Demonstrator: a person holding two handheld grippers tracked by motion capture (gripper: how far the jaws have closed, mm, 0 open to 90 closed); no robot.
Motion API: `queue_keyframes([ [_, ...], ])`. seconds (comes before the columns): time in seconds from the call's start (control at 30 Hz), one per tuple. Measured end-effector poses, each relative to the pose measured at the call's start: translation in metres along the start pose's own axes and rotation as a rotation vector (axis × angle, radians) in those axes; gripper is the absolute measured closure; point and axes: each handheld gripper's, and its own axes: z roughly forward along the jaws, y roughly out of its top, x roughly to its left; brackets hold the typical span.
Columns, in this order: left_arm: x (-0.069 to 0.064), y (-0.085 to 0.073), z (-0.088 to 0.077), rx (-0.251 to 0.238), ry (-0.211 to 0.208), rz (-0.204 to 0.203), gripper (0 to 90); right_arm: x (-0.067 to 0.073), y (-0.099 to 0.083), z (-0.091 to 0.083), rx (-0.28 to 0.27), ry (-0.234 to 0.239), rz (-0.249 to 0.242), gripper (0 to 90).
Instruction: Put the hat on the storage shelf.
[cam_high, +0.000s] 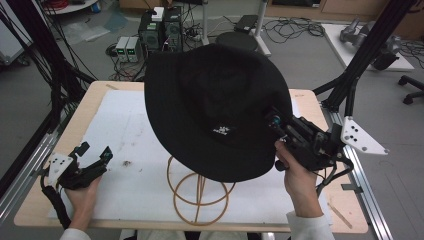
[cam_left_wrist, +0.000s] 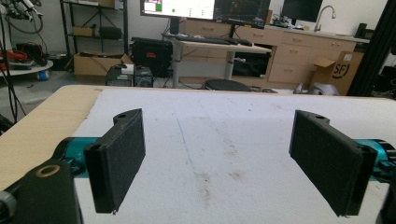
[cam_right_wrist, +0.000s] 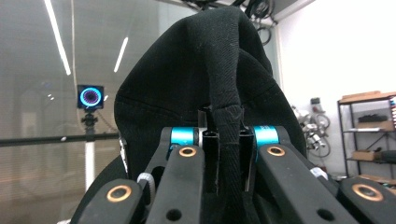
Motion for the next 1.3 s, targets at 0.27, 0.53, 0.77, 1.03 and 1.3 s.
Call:
queue_keyframes([
  [0.27,0.001,0.0,0.0,0.001,0.001,-0.001,18.7,-0.002,-0.013,0.003,0.064,0.104,0.047,86.7],
  [0.53,0.001,0.0,0.0,-0.002,0.002,-0.001,18.7,-0.003,-0.031,0.006,0.199,0.184,0.074,86.6],
  [0.77,0.002,-0.001,0.0,0.004,-0.004,-0.004,18.7,-0.006,-0.042,0.008,0.24,0.228,0.112,86.6],
  [1.03,0.001,-0.001,0.001,0.007,-0.013,-0.003,18.9,-0.007,-0.048,0.01,0.264,0.273,0.137,86.4],
  [1.3,0.0,-0.001,0.002,0.006,-0.007,-0.003,18.8,-0.006,-0.053,0.013,0.311,0.299,0.154,86.0],
])
